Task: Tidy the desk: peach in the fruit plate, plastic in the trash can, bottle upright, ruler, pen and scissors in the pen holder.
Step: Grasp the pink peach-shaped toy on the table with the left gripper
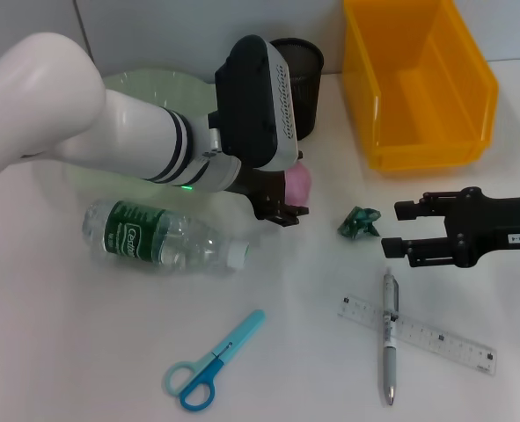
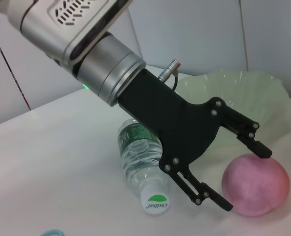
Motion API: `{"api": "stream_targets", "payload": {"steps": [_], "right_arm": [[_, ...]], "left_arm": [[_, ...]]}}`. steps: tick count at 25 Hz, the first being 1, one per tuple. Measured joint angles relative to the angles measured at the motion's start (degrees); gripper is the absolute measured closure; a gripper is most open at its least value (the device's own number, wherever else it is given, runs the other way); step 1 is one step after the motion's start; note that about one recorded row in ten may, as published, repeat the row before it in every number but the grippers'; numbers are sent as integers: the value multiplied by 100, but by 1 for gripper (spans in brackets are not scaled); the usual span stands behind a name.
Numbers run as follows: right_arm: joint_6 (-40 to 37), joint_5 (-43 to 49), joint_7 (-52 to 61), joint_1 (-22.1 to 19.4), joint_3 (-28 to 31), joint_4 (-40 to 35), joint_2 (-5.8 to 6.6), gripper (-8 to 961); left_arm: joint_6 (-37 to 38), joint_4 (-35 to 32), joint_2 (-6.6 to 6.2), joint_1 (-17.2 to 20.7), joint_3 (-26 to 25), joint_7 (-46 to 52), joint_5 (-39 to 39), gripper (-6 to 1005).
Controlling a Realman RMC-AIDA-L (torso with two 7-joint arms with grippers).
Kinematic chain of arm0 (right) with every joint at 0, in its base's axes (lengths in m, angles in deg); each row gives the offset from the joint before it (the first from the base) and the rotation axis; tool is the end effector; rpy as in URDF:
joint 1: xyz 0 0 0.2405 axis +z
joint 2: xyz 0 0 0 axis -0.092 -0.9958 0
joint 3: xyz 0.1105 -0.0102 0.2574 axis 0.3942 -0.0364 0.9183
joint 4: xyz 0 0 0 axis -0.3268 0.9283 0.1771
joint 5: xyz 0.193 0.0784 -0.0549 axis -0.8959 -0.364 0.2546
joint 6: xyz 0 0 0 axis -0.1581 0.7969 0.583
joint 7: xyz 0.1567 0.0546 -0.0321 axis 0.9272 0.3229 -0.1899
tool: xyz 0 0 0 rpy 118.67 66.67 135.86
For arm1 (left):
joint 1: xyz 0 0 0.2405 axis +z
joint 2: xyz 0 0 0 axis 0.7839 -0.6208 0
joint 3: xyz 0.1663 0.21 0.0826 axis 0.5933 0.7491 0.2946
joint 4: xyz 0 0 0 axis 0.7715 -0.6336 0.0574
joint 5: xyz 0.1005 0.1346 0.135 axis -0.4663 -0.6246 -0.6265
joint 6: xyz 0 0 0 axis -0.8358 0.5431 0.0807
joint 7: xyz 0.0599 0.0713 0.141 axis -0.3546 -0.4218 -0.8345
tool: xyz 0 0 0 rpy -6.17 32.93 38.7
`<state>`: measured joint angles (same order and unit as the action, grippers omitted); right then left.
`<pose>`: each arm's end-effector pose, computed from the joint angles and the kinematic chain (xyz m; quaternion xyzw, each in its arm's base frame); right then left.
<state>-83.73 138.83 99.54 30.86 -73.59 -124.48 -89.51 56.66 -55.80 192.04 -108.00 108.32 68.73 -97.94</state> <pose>0.3133 0.3446 0.0046 -0.9440 0.2400 0.1769 0.1415 -0.1324 0.4447 -0.1677 -0.9711 0.1513 0.0755 0.1683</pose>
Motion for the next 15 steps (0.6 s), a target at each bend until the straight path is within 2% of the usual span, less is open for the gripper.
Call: {"api": "stream_targets", "payload": {"steps": [7, 14, 15], "right_arm": [[0, 2, 0, -1, -7, -2, 14, 259], [1, 2, 11, -2, 2, -4, 20, 262], [1, 2, 11, -2, 2, -4, 20, 262]], "left_arm": [[-79, 45, 0, 12, 32, 7, 3, 282], [-413, 40, 0, 22, 333, 0, 202, 289], [-413, 40, 0, 22, 333, 0, 202, 333]]}}
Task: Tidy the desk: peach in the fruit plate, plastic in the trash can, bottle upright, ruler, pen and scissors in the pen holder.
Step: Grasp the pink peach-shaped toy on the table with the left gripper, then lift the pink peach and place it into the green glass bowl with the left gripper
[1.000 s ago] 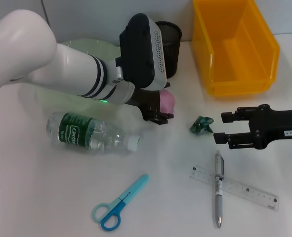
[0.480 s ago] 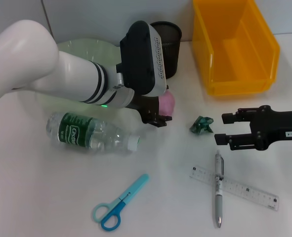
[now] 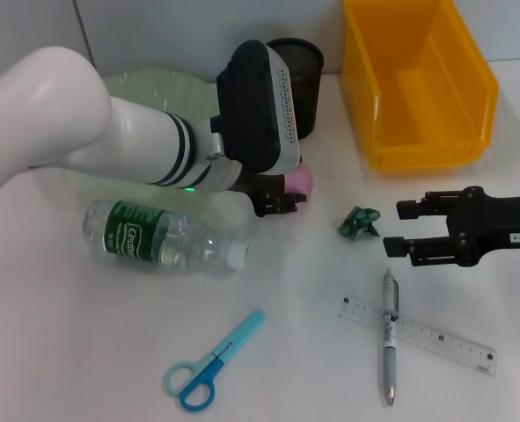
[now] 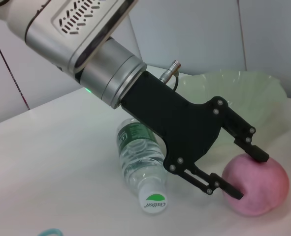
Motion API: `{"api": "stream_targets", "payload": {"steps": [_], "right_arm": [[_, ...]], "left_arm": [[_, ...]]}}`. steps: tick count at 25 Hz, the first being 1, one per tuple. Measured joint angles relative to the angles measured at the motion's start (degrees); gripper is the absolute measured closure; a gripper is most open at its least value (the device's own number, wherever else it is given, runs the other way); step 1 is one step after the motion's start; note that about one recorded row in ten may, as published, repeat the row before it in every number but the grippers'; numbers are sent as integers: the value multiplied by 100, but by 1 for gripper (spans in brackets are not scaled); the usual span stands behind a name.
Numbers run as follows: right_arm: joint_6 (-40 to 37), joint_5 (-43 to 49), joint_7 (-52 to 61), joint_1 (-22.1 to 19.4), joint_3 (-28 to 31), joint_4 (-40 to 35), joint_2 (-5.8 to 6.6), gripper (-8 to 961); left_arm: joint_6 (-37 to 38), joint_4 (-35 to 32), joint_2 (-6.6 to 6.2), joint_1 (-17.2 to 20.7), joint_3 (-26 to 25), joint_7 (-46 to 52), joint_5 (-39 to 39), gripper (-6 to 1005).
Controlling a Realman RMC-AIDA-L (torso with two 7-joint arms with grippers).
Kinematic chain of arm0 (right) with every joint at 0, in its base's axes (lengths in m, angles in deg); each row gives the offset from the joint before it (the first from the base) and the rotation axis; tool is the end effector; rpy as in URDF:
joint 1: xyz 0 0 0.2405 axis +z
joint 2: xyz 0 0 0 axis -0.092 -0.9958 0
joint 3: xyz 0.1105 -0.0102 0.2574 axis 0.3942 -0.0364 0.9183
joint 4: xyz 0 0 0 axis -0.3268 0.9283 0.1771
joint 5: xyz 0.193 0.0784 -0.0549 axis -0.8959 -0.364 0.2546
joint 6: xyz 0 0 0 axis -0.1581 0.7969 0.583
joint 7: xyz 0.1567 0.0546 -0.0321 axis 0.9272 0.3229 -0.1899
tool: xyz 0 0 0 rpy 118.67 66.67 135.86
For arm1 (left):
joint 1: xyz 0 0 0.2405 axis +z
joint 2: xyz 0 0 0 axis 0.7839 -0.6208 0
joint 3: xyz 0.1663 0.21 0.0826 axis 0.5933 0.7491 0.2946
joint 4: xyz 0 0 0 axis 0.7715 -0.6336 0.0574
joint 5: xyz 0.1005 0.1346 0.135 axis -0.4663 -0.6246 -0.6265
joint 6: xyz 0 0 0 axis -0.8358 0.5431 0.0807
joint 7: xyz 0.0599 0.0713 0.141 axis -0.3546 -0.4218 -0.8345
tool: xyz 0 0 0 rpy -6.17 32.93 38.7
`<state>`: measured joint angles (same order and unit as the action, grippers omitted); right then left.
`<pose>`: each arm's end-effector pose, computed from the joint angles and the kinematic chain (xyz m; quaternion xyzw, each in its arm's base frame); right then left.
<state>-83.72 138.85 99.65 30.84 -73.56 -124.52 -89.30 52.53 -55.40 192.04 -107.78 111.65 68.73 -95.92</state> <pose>0.3142 0.3450 0.0064 -0.9439 0.2405 0.1755 0.1429 -0.1346 0.4466 -0.1713 -0.9668 0.1561 0.0777 0.1870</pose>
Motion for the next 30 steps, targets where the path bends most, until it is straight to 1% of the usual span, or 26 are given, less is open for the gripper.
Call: {"api": "stream_targets", "payload": {"steps": [4, 10, 15, 17, 19, 20, 21, 22, 24, 25, 26, 27, 29, 30], "right_arm": [[2, 0, 0, -9, 6, 2, 5, 263], [5, 0, 0, -17, 6, 0, 5, 266], [5, 0, 0, -17, 6, 0, 4, 267], [5, -1, -1, -17, 6, 0, 4, 268], [9, -1, 0, -17, 5, 0, 4, 269], [9, -1, 0, -17, 5, 0, 4, 269], [14, 0, -1, -17, 6, 0, 4, 269], [22, 0, 0, -17, 5, 0, 4, 270], [34, 0, -3, -17, 5, 2, 5, 270], [38, 0, -10, -15, 5, 6, 6, 271], [42, -1, -15, -12, 5, 7, 6, 271], [46, -1, -19, -8, 5, 9, 7, 271], [50, -1, -26, -1, 5, 10, 9, 272], [50, -1, -26, -1, 5, 10, 9, 272]], "left_arm": [[-19, -32, 0, 0, 62, -26, 23, 508], [-53, -70, 0, 25, 63, -27, 28, 656], [-95, -314, 0, 200, 41, -27, 34, 784], [-97, -557, 0, 391, -27, -26, 95, 844], [-97, -757, 0, 564, -91, -26, 177, 855], [-97, -757, 0, 564, -91, -26, 177, 860], [-98, -935, 0, 742, -195, -33, 313, 866], [-98, -935, 0, 742, -195, -33, 313, 871], [-89, -1182, -6, 1012, -380, -47, 585, 882], [-89, -1182, -6, 1012, -380, -47, 585, 891], [-72, -1268, -10, 1126, -457, -48, 757, 899], [-72, -1268, -10, 1126, -457, -48, 757, 908], [-39, -1398, -26, 1358, -675, -58, 1200, 925], [-39, -1398, -26, 1358, -675, -58, 1200, 928]]}}
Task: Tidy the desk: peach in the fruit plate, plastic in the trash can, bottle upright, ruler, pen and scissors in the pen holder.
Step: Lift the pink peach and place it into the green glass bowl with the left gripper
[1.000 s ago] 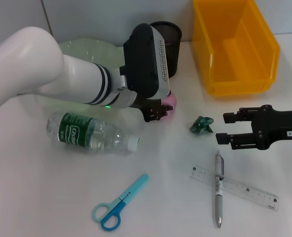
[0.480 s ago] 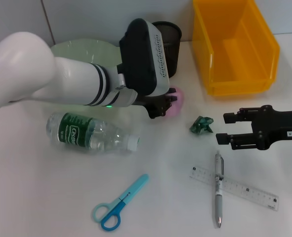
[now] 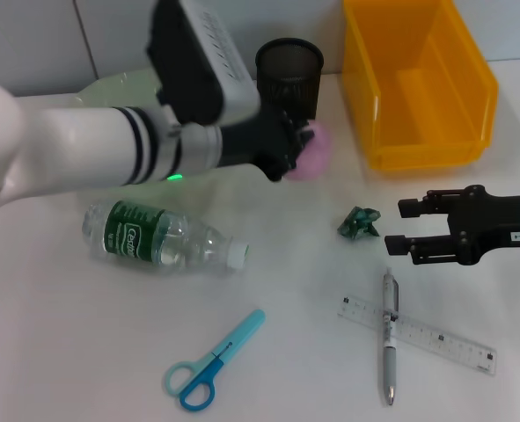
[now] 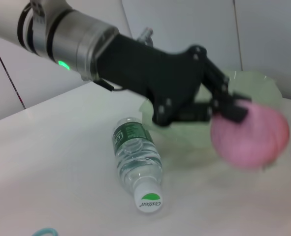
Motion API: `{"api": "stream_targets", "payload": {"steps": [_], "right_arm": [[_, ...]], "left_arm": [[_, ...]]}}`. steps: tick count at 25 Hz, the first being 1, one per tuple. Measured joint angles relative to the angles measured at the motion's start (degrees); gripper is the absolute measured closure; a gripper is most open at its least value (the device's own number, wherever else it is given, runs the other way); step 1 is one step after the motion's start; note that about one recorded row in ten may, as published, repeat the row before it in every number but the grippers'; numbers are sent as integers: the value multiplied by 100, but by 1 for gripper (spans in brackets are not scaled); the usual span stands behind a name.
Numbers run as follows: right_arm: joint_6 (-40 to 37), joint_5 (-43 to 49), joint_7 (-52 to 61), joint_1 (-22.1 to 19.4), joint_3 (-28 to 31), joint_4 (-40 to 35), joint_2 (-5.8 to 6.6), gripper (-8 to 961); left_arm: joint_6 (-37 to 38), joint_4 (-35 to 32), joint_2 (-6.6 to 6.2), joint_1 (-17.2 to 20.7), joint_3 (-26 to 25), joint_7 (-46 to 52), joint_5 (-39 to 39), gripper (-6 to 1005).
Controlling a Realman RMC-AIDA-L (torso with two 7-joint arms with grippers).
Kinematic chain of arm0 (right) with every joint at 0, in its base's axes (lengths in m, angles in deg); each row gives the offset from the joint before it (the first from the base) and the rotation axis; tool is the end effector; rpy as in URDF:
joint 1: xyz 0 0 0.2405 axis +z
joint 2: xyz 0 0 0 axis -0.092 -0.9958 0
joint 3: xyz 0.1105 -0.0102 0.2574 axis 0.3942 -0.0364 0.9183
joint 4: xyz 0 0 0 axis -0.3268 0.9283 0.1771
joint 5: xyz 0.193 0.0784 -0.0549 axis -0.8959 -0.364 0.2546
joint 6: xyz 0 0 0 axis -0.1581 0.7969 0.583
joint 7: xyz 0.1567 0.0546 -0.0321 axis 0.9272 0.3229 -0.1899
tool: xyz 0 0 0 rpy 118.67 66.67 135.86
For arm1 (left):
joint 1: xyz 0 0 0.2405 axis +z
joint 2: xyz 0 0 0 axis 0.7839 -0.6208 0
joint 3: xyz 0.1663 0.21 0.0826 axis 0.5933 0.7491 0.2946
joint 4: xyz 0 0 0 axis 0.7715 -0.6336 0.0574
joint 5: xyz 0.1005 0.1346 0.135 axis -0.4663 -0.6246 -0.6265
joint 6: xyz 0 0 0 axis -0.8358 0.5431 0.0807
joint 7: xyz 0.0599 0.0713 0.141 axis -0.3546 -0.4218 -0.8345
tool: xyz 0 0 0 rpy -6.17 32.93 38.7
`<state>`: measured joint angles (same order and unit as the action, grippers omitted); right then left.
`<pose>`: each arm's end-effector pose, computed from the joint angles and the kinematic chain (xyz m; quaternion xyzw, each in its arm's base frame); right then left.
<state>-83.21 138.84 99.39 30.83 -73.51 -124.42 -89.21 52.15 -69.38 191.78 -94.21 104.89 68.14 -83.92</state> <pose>0.3157 0.3461 0.0071 -0.9436 0.2400 0.1736 0.1477 -0.1283 0.4358 -0.1393 -0.9657 0.0262 -0.0821 0.2450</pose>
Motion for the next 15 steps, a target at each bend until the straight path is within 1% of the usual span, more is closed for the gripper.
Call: {"api": "stream_targets", "payload": {"steps": [3, 5, 6, 7, 8, 11, 12, 13, 14, 15], "right_arm": [[7, -5, -15, 6, 0, -7, 2, 274], [15, -8, -23, 16, 0, -12, 2, 274], [22, -9, -29, 29, 0, -12, 2, 275], [22, -9, -29, 29, 0, -12, 2, 275], [25, -11, -37, 43, 0, -12, 1, 275], [25, -12, -42, 62, 0, -13, -3, 276], [27, -12, -42, 72, 0, -12, -8, 277], [38, -12, -43, 87, 0, -12, -17, 277], [38, -12, -43, 87, 0, -12, -17, 277], [64, -11, -44, 103, 0, -12, -30, 278]], "left_arm": [[32, -53, -2, 213, -346, -48, 540, 938], [66, 3, -1, 386, -777, -87, 1217, 940], [97, 158, -3, 490, -1115, -232, 1788, 939], [97, 158, -3, 490, -1115, -232, 1788, 939], [115, 314, -5, 542, -1313, -410, 2205, 938], [118, 431, -5, 561, -1406, -519, 2409, 935], [114, 574, -5, 572, -1511, -648, 2647, 935], [42, 1021, 1, 563, -1813, -877, 3057, 934], [42, 1021, 1, 563, -1813, -877, 3057, 933], [-9, 1182, 4, 545, -1919, -912, 3166, 932]]}}
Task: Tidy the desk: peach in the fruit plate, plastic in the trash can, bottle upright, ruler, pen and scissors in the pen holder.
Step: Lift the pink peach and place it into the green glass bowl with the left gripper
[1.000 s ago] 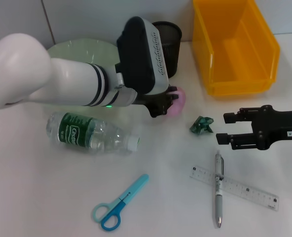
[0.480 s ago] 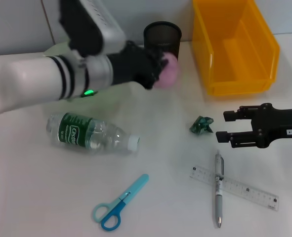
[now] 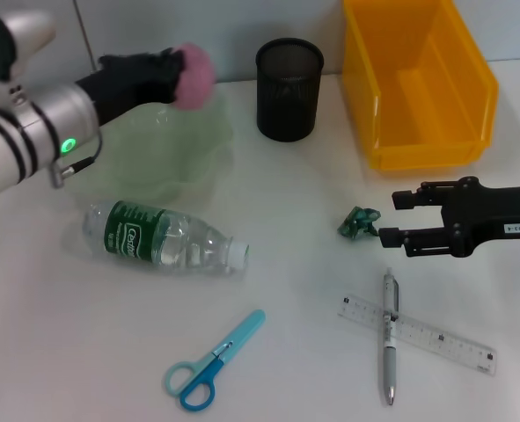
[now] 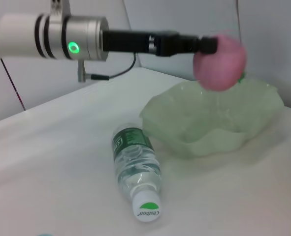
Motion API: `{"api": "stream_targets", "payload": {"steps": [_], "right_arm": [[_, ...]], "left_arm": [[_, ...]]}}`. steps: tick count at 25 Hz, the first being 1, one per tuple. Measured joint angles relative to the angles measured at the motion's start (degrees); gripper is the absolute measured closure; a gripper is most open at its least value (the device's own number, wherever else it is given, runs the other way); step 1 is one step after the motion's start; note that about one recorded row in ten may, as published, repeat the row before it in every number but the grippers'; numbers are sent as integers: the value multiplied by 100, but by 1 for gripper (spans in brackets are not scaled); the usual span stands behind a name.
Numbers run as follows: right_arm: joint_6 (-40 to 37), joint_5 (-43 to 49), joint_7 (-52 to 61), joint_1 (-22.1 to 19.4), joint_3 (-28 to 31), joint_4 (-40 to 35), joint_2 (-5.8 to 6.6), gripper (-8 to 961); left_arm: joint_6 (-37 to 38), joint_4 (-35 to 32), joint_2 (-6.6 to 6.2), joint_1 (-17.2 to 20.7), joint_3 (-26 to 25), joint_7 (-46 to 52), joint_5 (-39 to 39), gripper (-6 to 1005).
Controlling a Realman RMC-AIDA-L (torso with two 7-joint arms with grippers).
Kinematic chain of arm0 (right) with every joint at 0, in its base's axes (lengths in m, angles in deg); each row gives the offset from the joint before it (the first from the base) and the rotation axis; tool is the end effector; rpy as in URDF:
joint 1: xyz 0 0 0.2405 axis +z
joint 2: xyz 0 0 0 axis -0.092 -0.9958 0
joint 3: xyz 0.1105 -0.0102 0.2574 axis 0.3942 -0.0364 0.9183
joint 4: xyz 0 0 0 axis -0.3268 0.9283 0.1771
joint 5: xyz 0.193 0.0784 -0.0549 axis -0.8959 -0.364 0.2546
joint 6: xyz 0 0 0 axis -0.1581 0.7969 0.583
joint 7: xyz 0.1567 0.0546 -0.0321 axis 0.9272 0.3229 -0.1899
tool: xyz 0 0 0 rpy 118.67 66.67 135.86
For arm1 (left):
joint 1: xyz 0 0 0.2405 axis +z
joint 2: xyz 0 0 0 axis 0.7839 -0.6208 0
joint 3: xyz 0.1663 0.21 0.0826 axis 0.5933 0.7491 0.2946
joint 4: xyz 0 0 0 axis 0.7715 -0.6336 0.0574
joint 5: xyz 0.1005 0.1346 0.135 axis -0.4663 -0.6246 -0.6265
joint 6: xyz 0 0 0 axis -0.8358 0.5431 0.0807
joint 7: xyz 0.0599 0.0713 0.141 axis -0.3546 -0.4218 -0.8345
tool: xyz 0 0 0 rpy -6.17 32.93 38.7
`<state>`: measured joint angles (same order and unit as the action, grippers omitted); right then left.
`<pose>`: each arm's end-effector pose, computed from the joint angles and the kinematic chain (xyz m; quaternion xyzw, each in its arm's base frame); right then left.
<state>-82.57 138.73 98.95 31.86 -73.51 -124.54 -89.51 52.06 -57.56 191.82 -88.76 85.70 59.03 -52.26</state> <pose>0.3089 0.3531 0.0056 -0.9457 0.2285 0.1750 0.1512 -0.2064 0.4734 -0.0664 -0.8508 -0.2763 -0.2635 0.3610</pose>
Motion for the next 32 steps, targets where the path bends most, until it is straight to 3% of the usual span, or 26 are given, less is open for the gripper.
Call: {"api": "stream_targets", "payload": {"steps": [3, 15, 18, 27, 28, 31, 32], "right_arm": [[26, 3, -1, 20, 0, 1, -11, 279], [107, -9, -55, 60, 0, 2, -6, 283], [114, -8, -102, 75, 1, 2, -21, 284], [114, -16, -115, 77, 0, 2, -20, 287], [114, -21, -114, 76, 20, 2, -17, 287], [112, -29, -114, 75, 71, 2, -15, 288], [113, -30, -113, 75, 108, 2, -12, 289]], "left_arm": [[-305, 455, -5, -54, -236, -17, 284, 930], [-403, 700, -11, -2, -184, -29, 276, 920], [-367, 750, -19, -28, -38, -20, 260, 757], [-163, 684, -45, 1, -6, 67, 278, 469], [454, 601, -128, 100, -127, 302, 276, 430], [972, 561, -194, 191, -240, 459, 257, 315], [1771, 552, -310, 299, -328, 561, 254, 277]]}}
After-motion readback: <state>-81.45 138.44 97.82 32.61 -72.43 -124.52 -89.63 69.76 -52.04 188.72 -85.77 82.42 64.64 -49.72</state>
